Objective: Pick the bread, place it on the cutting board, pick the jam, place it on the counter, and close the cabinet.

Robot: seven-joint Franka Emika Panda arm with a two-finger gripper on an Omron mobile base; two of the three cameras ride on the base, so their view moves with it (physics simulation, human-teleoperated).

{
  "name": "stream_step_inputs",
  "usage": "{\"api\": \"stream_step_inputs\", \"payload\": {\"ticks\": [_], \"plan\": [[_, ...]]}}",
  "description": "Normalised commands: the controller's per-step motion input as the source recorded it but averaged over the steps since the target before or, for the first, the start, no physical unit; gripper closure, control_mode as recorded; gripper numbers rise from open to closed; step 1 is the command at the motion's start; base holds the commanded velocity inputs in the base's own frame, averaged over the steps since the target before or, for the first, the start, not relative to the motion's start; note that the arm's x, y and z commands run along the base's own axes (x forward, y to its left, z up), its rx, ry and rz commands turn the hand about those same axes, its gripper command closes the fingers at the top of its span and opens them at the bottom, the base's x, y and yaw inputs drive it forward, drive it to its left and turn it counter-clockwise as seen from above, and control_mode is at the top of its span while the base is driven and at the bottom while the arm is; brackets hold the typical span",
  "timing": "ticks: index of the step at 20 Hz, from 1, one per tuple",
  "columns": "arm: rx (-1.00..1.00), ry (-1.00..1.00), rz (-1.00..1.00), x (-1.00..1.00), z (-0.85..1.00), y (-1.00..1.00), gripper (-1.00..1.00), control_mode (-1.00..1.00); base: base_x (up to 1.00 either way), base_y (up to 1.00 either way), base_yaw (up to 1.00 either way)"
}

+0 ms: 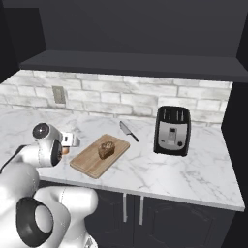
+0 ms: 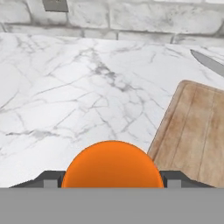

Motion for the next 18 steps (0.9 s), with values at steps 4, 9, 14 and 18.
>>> {"api": "stream_step_inputs", "payload": {"ticks": [4, 9, 14, 18], "plan": [[0.00, 0.00, 0.00, 0.01, -0.52, 0.02, 1.00, -1.00, 0.00, 0.00, 0.00], [0.00, 0.00, 0.00, 0.00, -0.18, 0.00, 1.00, -1.00, 0.00, 0.00, 0.00], [0.00, 0.00, 0.00, 0.00, -0.23, 0.00, 1.00, -1.00, 0.00, 0.00, 0.00], [0.01, 0.00, 0.00, 0.00, -0.35, 0.00, 1.00, -1.00, 0.00, 0.00, 0.00]]}}
